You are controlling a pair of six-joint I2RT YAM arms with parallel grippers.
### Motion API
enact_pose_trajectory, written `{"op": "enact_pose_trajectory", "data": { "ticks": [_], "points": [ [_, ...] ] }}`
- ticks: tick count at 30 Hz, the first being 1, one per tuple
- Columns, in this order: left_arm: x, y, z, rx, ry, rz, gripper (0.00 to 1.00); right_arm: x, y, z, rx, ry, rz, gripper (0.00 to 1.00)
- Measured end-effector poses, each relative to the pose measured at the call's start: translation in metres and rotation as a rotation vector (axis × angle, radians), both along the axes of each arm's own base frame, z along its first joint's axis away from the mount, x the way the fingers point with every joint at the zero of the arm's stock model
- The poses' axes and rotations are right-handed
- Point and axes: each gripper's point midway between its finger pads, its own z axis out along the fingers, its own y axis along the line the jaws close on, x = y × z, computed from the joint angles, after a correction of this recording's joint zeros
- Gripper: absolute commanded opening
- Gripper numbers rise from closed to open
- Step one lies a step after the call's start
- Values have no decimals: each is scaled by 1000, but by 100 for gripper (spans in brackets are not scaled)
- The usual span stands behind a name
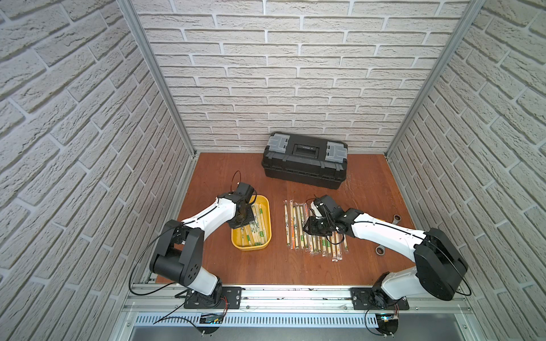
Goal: Take the paired disposable chopsticks out of the storage box
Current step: Pick up the paired disposable chopsticks from the storage box, then place the paired disposable chopsticks at the center of the board.
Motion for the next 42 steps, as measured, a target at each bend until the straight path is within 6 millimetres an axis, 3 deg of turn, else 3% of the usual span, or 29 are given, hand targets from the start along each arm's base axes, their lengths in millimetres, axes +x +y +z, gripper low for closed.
{"op": "enact_pose_trajectory", "data": {
  "ticks": [10, 14, 19, 30, 42],
  "points": [
    [15, -5, 49, -34, -100, -43, 7, 1, 7, 4, 30, -9, 13, 36],
    [24, -24, 69, -56, -148, -105, 7, 3, 11, 6, 47, -19, 15, 36],
    [31, -63, 83, -81, -177, -213, 7, 3, 12, 6, 55, -26, 15, 36],
    [31, -139, 47, -75, -97, -369, 7, -5, 6, -5, 38, -5, 13, 36],
    [37, -162, 13, -112, -51, -330, 2, -5, 4, -4, 34, -16, 8, 36]
  ]
}}
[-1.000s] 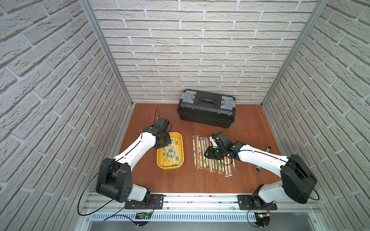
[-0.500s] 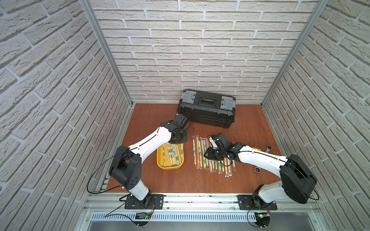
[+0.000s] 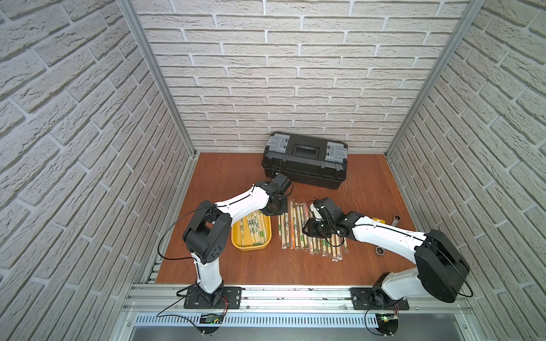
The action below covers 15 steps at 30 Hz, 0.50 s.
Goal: Take the paired disposable chopsticks out of the storage box
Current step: Place the paired disposable chopsticks at the center of the board.
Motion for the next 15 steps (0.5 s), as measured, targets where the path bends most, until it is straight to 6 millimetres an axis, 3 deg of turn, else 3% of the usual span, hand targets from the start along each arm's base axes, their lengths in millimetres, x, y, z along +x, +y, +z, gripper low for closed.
{"op": "enact_pose_trajectory", "data": {
  "ticks": [6, 9, 12, 15],
  "points": [
    [1, 1, 2, -1, -5, 8, 2, -1, -1, -1, -5, 5, 0, 36],
    [1, 5, 16, -15, -33, 16, 2, -1, -1, -1, -6, 5, 0, 36],
    [4, 21, 41, -49, -84, 49, 1, -2, -1, -1, -7, 7, 1, 36],
    [7, 50, 61, -68, -131, 108, 0, -2, -2, -1, -9, 8, 2, 36]
  ]
}}
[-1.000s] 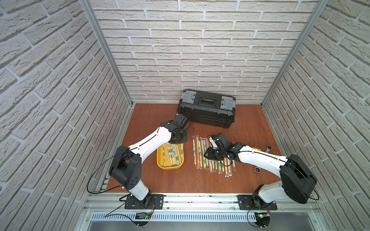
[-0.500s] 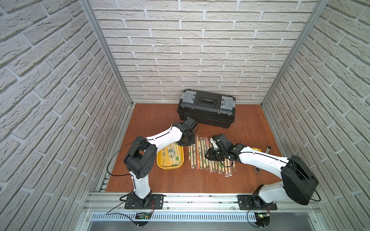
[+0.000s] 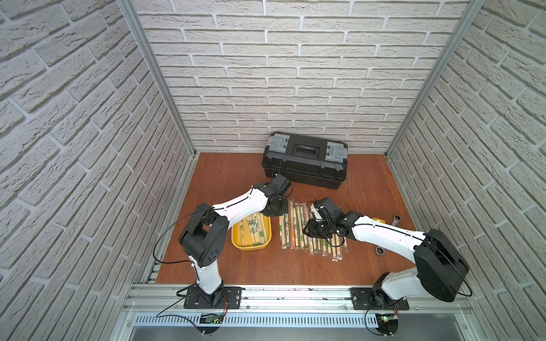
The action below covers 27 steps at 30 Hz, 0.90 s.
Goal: Take the paired disposable chopsticks out of the storage box
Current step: Place the paired disposable chopsticks at the center of the board.
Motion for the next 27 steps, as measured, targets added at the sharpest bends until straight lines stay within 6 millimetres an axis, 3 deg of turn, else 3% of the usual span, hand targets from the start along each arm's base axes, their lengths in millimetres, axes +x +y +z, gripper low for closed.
{"op": "enact_pose_trajectory", "data": {
  "ticks": [2, 5, 8, 24, 27],
  "points": [
    [-1, 22, 3, 3, -10, 41, 0, 0, 0, 0, 0, 0, 0, 36],
    [-7, 49, -9, 28, 17, 92, 0, 0, 0, 0, 0, 0, 0, 36],
    [-16, 59, -22, 48, 57, 103, 0, 0, 0, 1, 1, -1, 0, 36],
    [-21, 41, -28, 28, 69, 52, 0, 0, 0, -2, -6, 9, -2, 36],
    [-18, 30, -26, 24, 64, 32, 0, 0, 0, -2, -7, 9, -2, 35]
  ]
}}
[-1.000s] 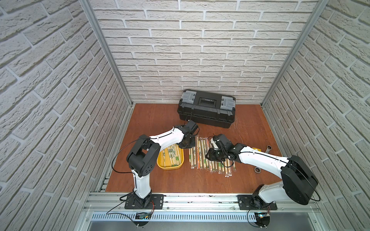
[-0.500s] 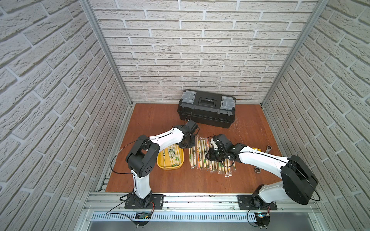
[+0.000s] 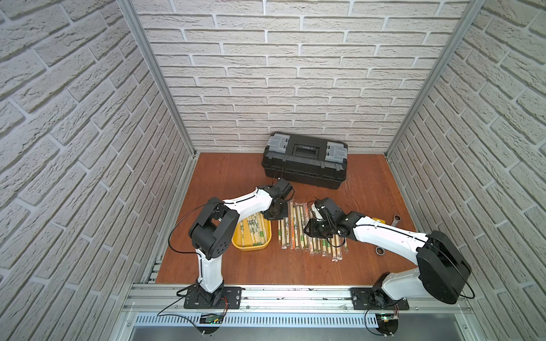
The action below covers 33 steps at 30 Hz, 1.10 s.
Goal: Take the paired disposable chopsticks out of the storage box
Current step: Place the paired disposable chopsticks at the center of the board.
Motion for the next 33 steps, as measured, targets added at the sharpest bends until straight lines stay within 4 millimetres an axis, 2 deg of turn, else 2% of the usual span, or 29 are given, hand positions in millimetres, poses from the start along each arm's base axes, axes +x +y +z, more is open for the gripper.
{"op": "enact_pose_trajectory", "data": {
  "ticks": [4, 6, 8, 11, 15, 19, 22, 26, 33],
  "points": [
    [6, -34, 6, -13, -19, -66, 2, 0, 0, 0, 0, 0, -1, 36],
    [9, -51, 3, -15, -17, -97, 3, 0, 0, 0, -1, -1, -1, 35],
    [11, -68, -5, -12, -7, -126, 4, 0, -1, 0, -4, 0, -1, 35],
    [8, -81, -25, 10, 35, -153, 5, 0, -2, -1, -8, 1, -2, 35],
    [4, -81, -50, 44, 90, -150, 6, 0, -3, 0, -13, -4, -4, 35],
    [3, -80, -63, 64, 119, -148, 11, 0, -4, 2, -14, -12, -7, 35],
    [2, -80, -66, 66, 124, -146, 19, 0, -4, 3, -13, -16, -8, 35],
    [2, -80, -66, 65, 125, -145, 36, 0, -5, 2, -15, -12, -8, 36],
    [4, -84, -61, 47, 118, -147, 42, -1, -5, 2, -19, -8, -7, 35]
  ]
}}
